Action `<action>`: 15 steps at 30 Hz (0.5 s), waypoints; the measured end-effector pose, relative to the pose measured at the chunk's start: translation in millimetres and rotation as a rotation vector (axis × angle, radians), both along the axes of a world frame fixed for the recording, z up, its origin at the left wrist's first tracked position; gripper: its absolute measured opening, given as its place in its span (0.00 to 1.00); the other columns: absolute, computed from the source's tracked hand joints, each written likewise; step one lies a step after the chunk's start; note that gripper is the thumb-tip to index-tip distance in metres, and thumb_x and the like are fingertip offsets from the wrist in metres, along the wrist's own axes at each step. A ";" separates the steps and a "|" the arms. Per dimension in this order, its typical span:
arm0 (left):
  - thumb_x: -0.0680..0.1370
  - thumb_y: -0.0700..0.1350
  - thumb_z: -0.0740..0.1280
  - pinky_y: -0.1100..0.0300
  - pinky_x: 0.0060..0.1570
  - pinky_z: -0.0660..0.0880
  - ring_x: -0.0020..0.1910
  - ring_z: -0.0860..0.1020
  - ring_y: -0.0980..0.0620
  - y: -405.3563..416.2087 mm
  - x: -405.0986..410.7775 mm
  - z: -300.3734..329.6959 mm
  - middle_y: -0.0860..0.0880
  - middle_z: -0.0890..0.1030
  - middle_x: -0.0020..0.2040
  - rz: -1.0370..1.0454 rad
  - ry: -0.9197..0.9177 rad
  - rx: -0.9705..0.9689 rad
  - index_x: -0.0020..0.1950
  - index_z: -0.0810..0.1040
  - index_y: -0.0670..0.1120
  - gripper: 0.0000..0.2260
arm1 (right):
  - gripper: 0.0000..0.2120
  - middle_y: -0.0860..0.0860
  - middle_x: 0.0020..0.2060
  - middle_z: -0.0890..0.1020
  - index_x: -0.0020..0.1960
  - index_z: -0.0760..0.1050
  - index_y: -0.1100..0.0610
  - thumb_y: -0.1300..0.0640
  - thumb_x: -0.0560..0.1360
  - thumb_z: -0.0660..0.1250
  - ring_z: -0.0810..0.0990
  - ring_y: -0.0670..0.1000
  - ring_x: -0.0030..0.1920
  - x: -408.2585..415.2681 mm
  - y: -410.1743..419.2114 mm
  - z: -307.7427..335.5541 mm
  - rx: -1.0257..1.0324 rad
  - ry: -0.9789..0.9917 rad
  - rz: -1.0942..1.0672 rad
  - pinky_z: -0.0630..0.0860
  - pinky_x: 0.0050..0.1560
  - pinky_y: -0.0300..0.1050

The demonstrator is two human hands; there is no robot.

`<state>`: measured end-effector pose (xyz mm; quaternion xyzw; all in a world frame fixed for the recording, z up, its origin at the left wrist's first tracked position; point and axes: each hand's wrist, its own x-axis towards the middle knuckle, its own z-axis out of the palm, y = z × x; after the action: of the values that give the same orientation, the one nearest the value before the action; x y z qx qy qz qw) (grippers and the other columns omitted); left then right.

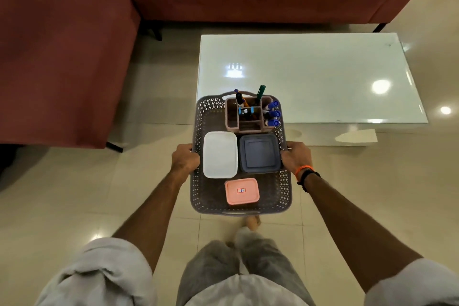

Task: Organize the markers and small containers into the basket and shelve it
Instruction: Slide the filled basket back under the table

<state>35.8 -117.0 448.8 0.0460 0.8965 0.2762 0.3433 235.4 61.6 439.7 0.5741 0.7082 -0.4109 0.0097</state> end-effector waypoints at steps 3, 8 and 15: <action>0.73 0.34 0.59 0.44 0.51 0.80 0.51 0.80 0.38 -22.2 19.5 -8.8 0.40 0.82 0.54 -0.003 -0.013 0.000 0.53 0.82 0.42 0.15 | 0.12 0.62 0.48 0.84 0.50 0.82 0.63 0.66 0.73 0.62 0.80 0.63 0.50 20.8 -22.2 -5.8 0.022 -0.007 0.004 0.76 0.51 0.49; 0.74 0.34 0.60 0.44 0.50 0.81 0.50 0.81 0.38 -51.5 43.9 -26.1 0.40 0.83 0.53 -0.010 -0.028 0.032 0.53 0.82 0.42 0.14 | 0.13 0.61 0.49 0.84 0.53 0.82 0.62 0.66 0.73 0.61 0.80 0.63 0.51 47.8 -49.9 -18.5 0.032 -0.004 0.006 0.76 0.52 0.49; 0.74 0.35 0.60 0.44 0.52 0.80 0.51 0.80 0.37 -60.7 59.3 -60.5 0.39 0.82 0.55 -0.024 -0.026 0.066 0.55 0.82 0.42 0.14 | 0.13 0.63 0.48 0.84 0.51 0.82 0.62 0.66 0.72 0.61 0.79 0.65 0.51 63.5 -57.0 -47.6 0.052 -0.011 0.010 0.77 0.54 0.53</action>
<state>95.0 -177.7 388.3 0.0644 0.8818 0.3020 0.3565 298.9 4.6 392.2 0.5728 0.7216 -0.3889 0.0008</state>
